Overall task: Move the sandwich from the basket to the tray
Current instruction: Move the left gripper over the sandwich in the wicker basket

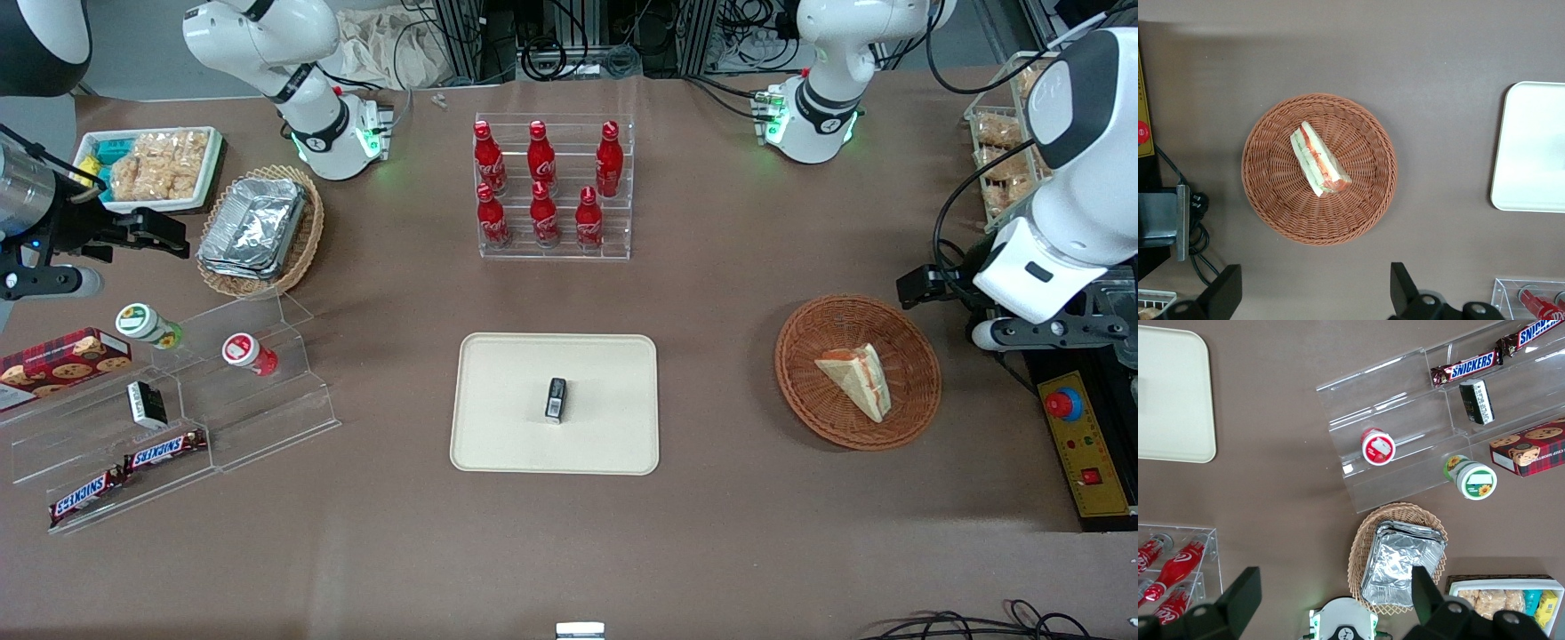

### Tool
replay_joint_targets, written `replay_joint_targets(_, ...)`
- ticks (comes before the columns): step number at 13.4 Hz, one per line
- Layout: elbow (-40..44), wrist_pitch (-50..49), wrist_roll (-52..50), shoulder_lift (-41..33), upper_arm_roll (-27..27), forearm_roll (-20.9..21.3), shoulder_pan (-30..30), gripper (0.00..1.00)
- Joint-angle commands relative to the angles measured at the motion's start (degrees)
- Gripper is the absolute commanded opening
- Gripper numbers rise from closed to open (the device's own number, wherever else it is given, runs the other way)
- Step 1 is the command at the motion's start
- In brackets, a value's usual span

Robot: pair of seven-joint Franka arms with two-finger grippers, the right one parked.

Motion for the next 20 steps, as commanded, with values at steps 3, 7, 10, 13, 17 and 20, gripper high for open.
replay_joint_targets(3, 2.85, -1.47, -0.01, 1.83, -0.11, 0.34, 0.49, 1.00)
replay_joint_targets(7, 0.85, -0.51, -5.70, 2.36, -0.11, 0.07, 1.29, 1.00)
replay_joint_targets(10, -6.25, 7.45, -15.18, 1.75, -0.02, 0.69, 1.90, 1.00)
replay_joint_targets(13, -13.91, 17.66, -22.50, 1.74, -0.02, 1.21, 1.90, 1.00)
replay_joint_targets(17, -20.77, 27.06, -31.01, 4.81, -0.11, 6.56, 1.90, 1.00)
replay_joint_targets(20, -24.21, 33.41, -36.22, 7.10, -0.02, 6.75, 1.99, 1.00)
